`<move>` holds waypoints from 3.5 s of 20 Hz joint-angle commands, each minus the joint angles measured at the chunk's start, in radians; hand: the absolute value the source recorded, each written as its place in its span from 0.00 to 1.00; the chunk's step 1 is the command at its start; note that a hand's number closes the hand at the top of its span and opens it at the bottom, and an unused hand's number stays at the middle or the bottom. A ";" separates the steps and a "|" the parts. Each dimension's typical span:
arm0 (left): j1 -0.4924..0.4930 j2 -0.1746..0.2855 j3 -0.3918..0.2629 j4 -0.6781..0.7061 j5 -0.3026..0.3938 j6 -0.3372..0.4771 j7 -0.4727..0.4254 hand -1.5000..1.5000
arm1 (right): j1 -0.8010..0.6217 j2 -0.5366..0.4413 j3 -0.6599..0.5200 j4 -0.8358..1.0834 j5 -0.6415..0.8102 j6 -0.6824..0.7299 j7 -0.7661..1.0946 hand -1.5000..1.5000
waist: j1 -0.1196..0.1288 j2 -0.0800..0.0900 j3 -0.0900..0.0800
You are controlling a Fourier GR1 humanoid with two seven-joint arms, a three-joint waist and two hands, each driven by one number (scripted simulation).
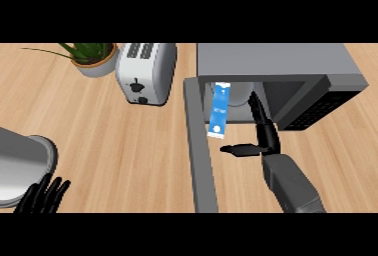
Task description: Pick up the milk, place it into the microwave and close the microwave
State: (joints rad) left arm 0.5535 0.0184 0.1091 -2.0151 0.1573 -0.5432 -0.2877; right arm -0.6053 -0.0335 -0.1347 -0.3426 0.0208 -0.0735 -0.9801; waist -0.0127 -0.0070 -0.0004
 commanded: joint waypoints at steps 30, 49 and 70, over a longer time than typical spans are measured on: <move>-0.803 -0.018 -0.630 0.602 -0.431 0.538 0.115 1.00 | 0.805 -0.178 0.013 -1.198 -0.246 0.284 0.351 0.00 | -0.021 0.009 -0.001; -1.236 -0.018 -0.994 1.026 0.112 0.879 0.148 0.00 | 0.685 -0.309 -0.007 -1.383 -0.453 0.460 0.554 0.00 | -0.137 0.036 -0.004; -1.588 -0.018 -0.879 1.193 0.402 0.978 0.020 1.00 | 0.584 -0.408 0.010 -1.489 -0.584 0.554 0.663 0.00 | -0.336 0.083 -0.001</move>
State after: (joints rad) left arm -0.9762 0.0000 -0.7868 -0.8641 0.5317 0.4181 -0.2528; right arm -0.0105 -0.4173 -0.1204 -1.8249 -0.5418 0.4643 -0.3395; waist -0.3175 0.0680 -0.0026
